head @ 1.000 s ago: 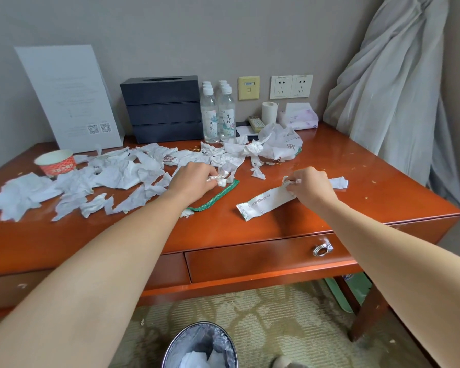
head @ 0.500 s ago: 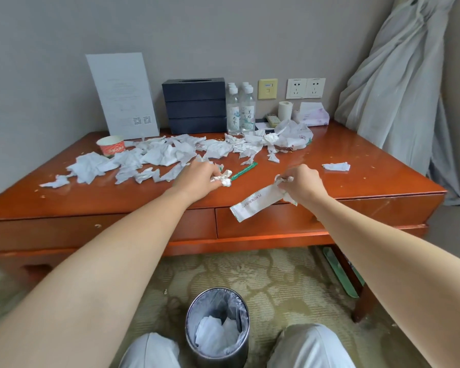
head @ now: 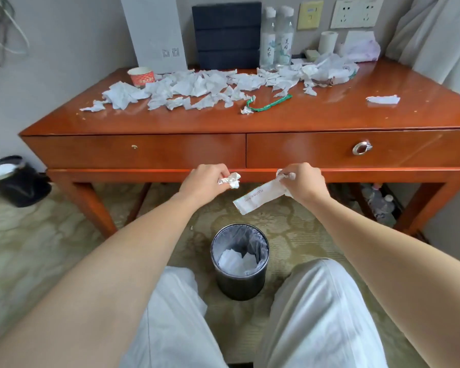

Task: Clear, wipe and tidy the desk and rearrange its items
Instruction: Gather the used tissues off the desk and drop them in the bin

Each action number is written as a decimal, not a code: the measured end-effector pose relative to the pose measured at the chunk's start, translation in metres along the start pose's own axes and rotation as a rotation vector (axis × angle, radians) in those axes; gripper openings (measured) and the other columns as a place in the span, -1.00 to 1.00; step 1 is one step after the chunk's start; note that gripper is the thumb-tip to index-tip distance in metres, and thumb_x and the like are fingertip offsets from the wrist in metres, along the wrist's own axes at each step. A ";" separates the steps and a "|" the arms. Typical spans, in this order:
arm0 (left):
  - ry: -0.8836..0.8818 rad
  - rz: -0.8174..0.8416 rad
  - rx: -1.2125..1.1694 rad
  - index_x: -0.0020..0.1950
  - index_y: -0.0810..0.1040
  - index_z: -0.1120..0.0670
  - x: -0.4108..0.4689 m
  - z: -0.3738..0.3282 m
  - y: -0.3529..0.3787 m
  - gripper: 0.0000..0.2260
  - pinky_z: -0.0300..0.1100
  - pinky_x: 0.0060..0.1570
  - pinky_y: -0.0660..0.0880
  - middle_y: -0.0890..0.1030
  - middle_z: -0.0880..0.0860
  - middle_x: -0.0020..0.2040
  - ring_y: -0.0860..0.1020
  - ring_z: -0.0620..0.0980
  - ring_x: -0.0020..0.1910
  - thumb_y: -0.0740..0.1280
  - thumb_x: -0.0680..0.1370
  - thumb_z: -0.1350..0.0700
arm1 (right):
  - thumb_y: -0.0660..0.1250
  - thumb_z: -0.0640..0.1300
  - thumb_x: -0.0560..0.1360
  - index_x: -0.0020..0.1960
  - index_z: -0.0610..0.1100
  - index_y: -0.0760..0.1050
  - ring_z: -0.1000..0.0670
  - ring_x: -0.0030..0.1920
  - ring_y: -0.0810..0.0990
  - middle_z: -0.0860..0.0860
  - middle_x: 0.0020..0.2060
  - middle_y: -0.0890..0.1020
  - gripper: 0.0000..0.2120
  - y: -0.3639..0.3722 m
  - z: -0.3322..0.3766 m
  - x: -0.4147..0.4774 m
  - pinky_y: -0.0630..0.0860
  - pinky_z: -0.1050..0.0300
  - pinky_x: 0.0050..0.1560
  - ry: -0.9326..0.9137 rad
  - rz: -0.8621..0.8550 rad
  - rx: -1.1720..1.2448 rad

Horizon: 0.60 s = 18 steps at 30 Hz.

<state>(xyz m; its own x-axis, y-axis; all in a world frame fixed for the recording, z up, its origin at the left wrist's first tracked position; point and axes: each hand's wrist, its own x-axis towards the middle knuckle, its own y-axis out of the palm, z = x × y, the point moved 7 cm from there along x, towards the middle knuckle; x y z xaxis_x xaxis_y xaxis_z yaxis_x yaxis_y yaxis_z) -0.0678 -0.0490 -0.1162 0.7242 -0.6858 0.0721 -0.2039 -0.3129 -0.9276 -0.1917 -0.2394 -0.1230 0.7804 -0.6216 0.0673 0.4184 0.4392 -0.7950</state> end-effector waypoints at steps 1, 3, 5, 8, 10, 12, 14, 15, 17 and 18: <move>-0.018 0.014 -0.013 0.18 0.56 -0.03 -0.003 0.007 0.012 -0.77 0.06 0.08 0.53 0.66 0.00 0.09 0.60 0.09 0.04 0.41 0.55 -0.02 | 0.23 -0.24 0.48 -0.03 -0.03 0.66 -0.19 -0.11 0.59 -0.10 -0.19 0.64 -0.74 0.013 -0.005 -0.003 0.51 0.10 -0.14 0.002 0.010 -0.002; -0.063 0.042 -0.032 0.13 0.50 -0.02 -0.006 0.024 0.038 -0.78 0.07 0.05 0.54 0.65 0.02 0.06 0.60 0.11 0.00 0.41 0.54 -0.03 | 0.23 -0.25 0.48 0.03 -0.03 0.66 -0.19 -0.09 0.58 -0.13 -0.14 0.64 -0.72 0.039 -0.016 -0.006 0.50 0.09 -0.11 0.010 0.038 -0.005; -0.103 0.071 -0.040 0.08 0.42 0.00 -0.007 0.040 0.065 -0.78 0.03 -0.03 0.54 0.62 0.04 0.00 0.59 0.11 -0.05 0.41 0.55 -0.02 | 0.22 -0.25 0.47 0.08 0.00 0.65 -0.20 -0.02 0.58 -0.14 -0.06 0.67 -0.68 0.067 -0.031 -0.004 0.53 0.04 -0.05 0.015 0.055 -0.017; -0.164 0.100 -0.026 -0.02 0.31 0.02 -0.007 0.062 0.107 -0.77 -0.05 -0.18 0.43 0.53 0.02 -0.13 0.52 0.10 -0.15 0.38 0.57 0.02 | 0.18 -0.27 0.48 0.14 0.03 0.58 -0.17 0.09 0.49 -0.11 0.00 0.64 -0.64 0.109 -0.055 0.005 0.49 0.02 -0.10 0.015 0.079 -0.074; -0.199 0.130 -0.045 -0.07 0.31 0.02 -0.005 0.077 0.137 -0.78 -0.02 -0.18 0.41 0.50 0.01 -0.15 0.51 0.13 -0.15 0.37 0.57 0.06 | 0.17 -0.28 0.50 0.16 0.01 0.52 -0.16 0.12 0.43 -0.10 0.03 0.60 -0.66 0.135 -0.070 0.011 0.43 0.02 -0.14 0.021 0.102 -0.104; -0.222 0.169 -0.071 -0.10 0.32 0.01 -0.001 0.090 0.167 -0.79 -0.01 -0.17 0.42 0.48 -0.01 -0.14 0.52 0.15 -0.11 0.37 0.56 0.10 | 0.17 -0.28 0.53 0.18 -0.01 0.50 -0.16 0.13 0.41 -0.10 0.06 0.58 -0.69 0.159 -0.085 0.016 0.38 0.02 -0.14 0.039 0.123 -0.125; -0.237 0.211 -0.087 -0.12 0.34 0.01 0.005 0.101 0.195 -0.79 -0.01 -0.14 0.44 0.47 -0.01 -0.13 0.52 0.15 -0.09 0.38 0.54 0.13 | 0.17 -0.27 0.54 0.18 -0.03 0.51 -0.17 0.15 0.41 -0.10 0.09 0.57 -0.70 0.181 -0.100 0.021 0.36 0.04 -0.11 0.065 0.154 -0.140; -0.250 0.232 -0.092 -0.12 0.34 0.00 0.008 0.107 0.207 -0.79 -0.01 -0.12 0.46 0.48 -0.01 -0.12 0.53 0.15 -0.08 0.38 0.55 0.13 | 0.18 -0.26 0.54 0.19 -0.03 0.51 -0.17 0.16 0.42 -0.10 0.10 0.57 -0.71 0.193 -0.107 0.025 0.37 0.03 -0.09 0.078 0.175 -0.144; -0.278 0.271 -0.098 -0.12 0.34 -0.01 0.015 0.117 0.229 -0.79 0.02 -0.08 0.50 0.51 0.00 -0.07 0.53 0.16 -0.08 0.39 0.55 0.10 | 0.20 -0.25 0.55 0.19 -0.03 0.52 -0.17 0.16 0.43 -0.10 0.11 0.57 -0.71 0.216 -0.120 0.031 0.39 0.02 -0.05 0.103 0.222 -0.149; -0.295 0.286 -0.103 -0.13 0.34 -0.02 0.018 0.123 0.238 -0.79 0.03 -0.06 0.51 0.52 0.00 -0.05 0.53 0.16 -0.08 0.39 0.55 0.09 | 0.20 -0.25 0.54 0.20 -0.04 0.52 -0.18 0.15 0.44 -0.11 0.11 0.57 -0.72 0.225 -0.125 0.034 0.39 0.02 -0.03 0.116 0.241 -0.147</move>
<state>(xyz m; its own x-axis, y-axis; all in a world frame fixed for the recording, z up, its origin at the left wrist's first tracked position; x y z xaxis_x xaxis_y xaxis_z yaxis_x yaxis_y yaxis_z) -0.0225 -0.0552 -0.3812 0.7832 -0.5420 -0.3047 -0.4779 -0.2114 -0.8526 -0.1291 -0.2422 -0.3750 0.7872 -0.5844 -0.1969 0.1489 0.4900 -0.8589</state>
